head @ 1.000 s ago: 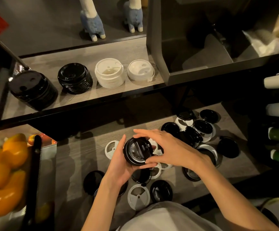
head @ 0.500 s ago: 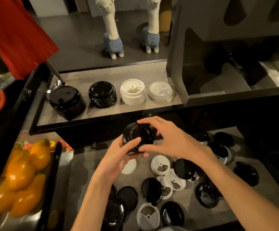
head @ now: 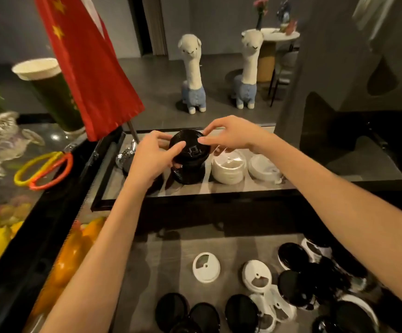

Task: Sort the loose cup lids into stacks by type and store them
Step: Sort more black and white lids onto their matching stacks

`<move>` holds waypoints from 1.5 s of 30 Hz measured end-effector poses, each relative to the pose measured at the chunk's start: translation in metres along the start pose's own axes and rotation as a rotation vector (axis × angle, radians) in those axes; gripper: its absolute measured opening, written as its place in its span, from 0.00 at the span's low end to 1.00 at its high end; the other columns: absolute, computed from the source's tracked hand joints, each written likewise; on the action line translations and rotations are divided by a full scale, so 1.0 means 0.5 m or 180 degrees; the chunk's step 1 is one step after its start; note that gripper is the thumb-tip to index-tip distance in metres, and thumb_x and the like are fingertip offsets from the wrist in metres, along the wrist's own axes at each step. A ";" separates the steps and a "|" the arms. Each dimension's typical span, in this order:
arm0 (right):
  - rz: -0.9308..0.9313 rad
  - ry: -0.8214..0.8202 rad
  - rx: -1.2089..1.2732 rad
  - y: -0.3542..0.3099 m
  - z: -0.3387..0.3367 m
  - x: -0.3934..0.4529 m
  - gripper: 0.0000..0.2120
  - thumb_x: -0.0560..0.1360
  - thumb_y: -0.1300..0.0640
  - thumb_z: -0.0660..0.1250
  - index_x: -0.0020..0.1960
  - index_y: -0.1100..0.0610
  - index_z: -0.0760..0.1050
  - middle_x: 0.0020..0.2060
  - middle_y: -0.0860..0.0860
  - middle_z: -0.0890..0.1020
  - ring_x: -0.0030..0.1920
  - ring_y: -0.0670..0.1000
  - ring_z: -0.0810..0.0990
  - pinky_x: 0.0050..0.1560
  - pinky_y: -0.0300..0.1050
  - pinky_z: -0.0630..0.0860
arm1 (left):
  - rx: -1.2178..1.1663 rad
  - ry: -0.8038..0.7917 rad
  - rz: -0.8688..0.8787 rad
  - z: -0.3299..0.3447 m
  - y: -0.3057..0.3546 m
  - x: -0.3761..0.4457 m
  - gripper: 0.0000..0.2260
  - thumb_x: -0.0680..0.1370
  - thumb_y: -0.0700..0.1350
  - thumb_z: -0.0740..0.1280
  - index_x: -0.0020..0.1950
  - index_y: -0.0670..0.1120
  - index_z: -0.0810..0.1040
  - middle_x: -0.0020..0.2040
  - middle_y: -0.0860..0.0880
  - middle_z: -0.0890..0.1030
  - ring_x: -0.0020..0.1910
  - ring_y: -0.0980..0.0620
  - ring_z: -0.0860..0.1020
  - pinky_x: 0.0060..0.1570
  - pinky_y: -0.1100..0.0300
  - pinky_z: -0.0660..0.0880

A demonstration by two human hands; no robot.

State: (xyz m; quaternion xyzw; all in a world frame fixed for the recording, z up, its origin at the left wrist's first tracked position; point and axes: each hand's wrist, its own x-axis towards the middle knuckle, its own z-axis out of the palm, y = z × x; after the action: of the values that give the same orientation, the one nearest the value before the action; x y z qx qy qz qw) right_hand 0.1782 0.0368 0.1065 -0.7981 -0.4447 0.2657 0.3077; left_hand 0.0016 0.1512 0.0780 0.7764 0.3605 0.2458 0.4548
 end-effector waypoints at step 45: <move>0.1287 -0.0683 -0.0992 0.544 0.379 -0.266 0.31 0.73 0.54 0.79 0.72 0.50 0.71 0.68 0.49 0.73 0.69 0.53 0.73 0.69 0.48 0.72 | 0.1642 -0.1709 -0.0097 0.280 -0.512 -0.241 0.30 0.71 0.41 0.78 0.71 0.49 0.73 0.72 0.49 0.71 0.72 0.45 0.70 0.69 0.55 0.67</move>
State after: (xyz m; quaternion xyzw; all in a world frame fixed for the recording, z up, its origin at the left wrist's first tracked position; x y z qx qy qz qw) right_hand 0.1329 -0.1438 -0.1982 -0.8757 -0.3419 0.3331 0.0731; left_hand -0.0596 0.0663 -0.2200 0.8969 0.2900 -0.0723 0.3261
